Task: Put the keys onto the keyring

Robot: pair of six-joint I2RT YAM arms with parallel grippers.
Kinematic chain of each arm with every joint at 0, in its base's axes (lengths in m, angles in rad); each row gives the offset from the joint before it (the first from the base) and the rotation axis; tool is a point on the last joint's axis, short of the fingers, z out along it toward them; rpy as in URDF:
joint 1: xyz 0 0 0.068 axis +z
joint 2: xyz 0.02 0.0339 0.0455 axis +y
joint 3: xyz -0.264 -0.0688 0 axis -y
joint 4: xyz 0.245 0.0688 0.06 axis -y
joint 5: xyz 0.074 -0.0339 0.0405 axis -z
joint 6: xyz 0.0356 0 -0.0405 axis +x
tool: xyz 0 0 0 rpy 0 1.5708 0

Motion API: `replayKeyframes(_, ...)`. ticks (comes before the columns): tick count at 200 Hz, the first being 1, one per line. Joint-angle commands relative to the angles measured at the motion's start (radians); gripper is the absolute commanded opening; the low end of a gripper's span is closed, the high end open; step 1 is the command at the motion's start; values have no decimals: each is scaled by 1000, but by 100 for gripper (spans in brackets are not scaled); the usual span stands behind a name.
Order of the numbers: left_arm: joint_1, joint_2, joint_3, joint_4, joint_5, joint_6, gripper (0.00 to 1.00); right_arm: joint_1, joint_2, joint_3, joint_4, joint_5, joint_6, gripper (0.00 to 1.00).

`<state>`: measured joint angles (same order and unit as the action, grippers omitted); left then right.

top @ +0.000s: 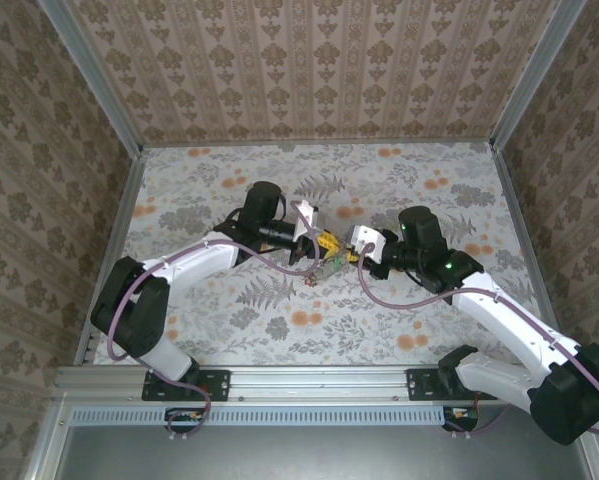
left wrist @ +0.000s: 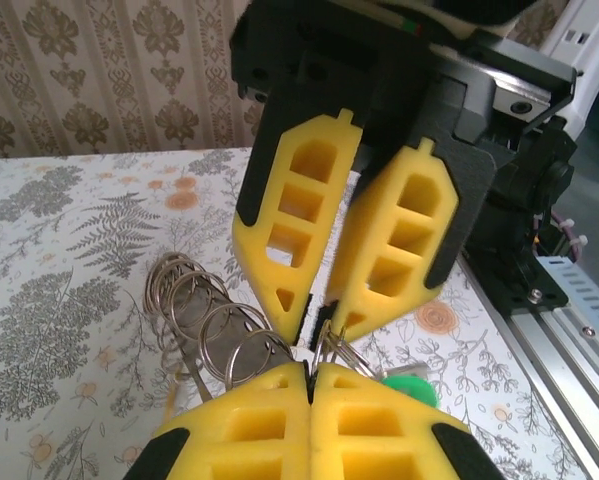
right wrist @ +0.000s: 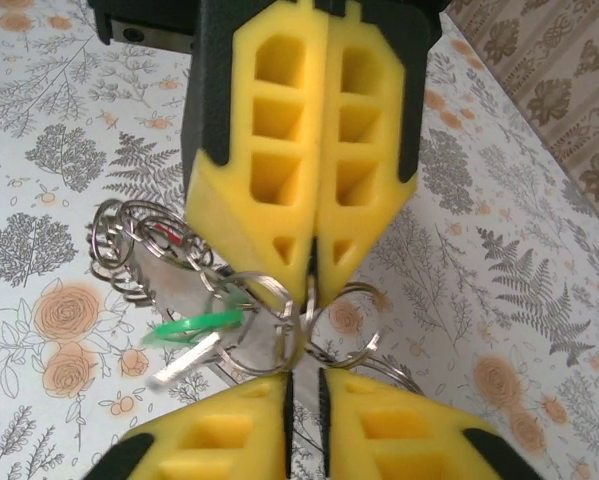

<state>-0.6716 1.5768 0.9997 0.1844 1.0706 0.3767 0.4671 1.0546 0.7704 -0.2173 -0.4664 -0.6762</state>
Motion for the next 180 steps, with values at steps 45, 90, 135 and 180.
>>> replayKeyframes(45,1,15,-19,127,61,-65,0,13,-66,-25,-8,-8,6,30)
replayKeyframes(90,2,11,-24,114,58,-58,0,13,-109,-8,-59,-3,-15,34)
replayKeyframes(135,0,0,-23,91,57,-40,0,13,-77,15,-60,-9,1,34)
replayKeyframes(180,-2,-4,-23,81,60,-29,0,13,-20,37,-40,9,25,25)
